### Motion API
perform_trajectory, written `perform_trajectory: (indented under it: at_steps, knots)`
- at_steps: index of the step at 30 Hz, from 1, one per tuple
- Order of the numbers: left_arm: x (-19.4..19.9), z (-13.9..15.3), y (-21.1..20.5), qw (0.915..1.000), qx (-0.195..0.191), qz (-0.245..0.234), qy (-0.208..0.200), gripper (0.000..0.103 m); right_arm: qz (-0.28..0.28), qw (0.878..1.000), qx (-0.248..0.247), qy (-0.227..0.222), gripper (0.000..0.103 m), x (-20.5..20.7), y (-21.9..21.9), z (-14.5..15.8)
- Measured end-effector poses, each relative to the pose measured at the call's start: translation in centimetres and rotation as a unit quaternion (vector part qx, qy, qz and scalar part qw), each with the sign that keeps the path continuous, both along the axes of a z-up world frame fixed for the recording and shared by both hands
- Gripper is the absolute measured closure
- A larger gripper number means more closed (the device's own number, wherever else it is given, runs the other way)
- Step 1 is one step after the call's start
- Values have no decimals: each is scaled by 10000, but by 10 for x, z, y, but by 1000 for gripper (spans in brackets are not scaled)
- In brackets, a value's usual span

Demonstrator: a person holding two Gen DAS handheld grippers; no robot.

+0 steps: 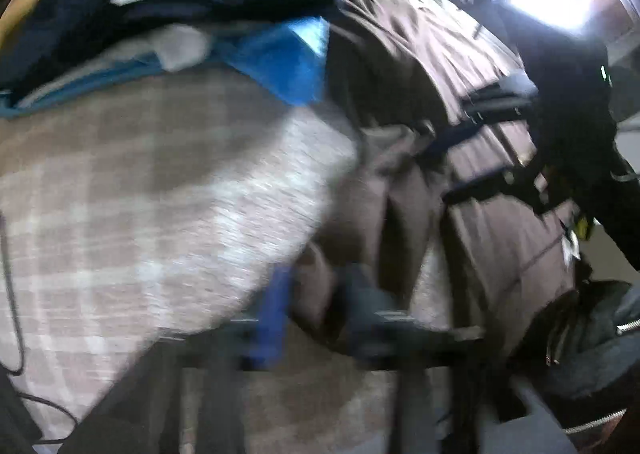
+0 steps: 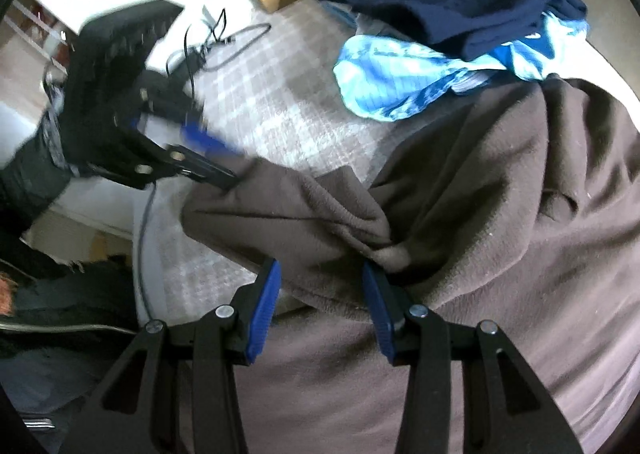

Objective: Fold clothes

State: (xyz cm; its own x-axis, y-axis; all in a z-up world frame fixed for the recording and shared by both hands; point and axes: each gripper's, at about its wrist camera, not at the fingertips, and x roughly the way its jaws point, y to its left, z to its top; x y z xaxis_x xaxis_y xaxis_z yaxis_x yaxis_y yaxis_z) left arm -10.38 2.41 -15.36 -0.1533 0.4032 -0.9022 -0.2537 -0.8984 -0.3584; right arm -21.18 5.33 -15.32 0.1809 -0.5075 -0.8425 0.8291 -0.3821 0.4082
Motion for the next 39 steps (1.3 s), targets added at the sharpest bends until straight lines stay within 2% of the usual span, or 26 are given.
perform_trajectory:
  at_steps: [3,5,9,13,16,20,22,25,28,30,33,36,39]
  knots:
    - [5,16,-1,9999,-76,6,97,99,-540,9975,-465,-12,60,-24,28,21]
    - [11,47,-14,9992,-15,200,334,99,-956,9933,-643,40,60,-44,46,31]
    - [27,138,-41,9906,-406,489,1208,99,-1747,9839,-200,328,60,-92,73,23]
    - [55,226,-68,9735,-793,797,1994,99,-1771,9817,485,506,60,-121,71,4]
    - [58,227,-63,9730,-975,739,1959,99,-1698,9807,269,933,60,-145,65,24]
    - [61,230,-55,9718,-1217,661,1911,99,-894,9857,373,1382,60,-175,28,34]
    - [62,230,-51,9710,-1334,625,1883,99,-231,9859,706,1498,60,-181,1,21]
    - [48,205,-41,9728,-1388,692,1720,99,505,9815,1088,1491,59,-180,-26,-1]
    - [42,192,-44,9743,-1453,757,1547,99,844,9756,1121,1688,54,-170,-34,-11]
    - [43,191,-43,9747,-1472,755,1502,99,1048,9707,1115,1853,55,-163,-39,-16]
    - [44,188,-41,9753,-1501,751,1437,99,916,9698,1132,1956,98,-152,-30,-15]
    - [45,194,-35,9725,-1622,694,1522,99,676,9634,1115,2341,98,-135,-12,-1]
    - [51,212,-41,9662,-1743,791,1727,99,70,9644,672,2557,99,-127,16,33]
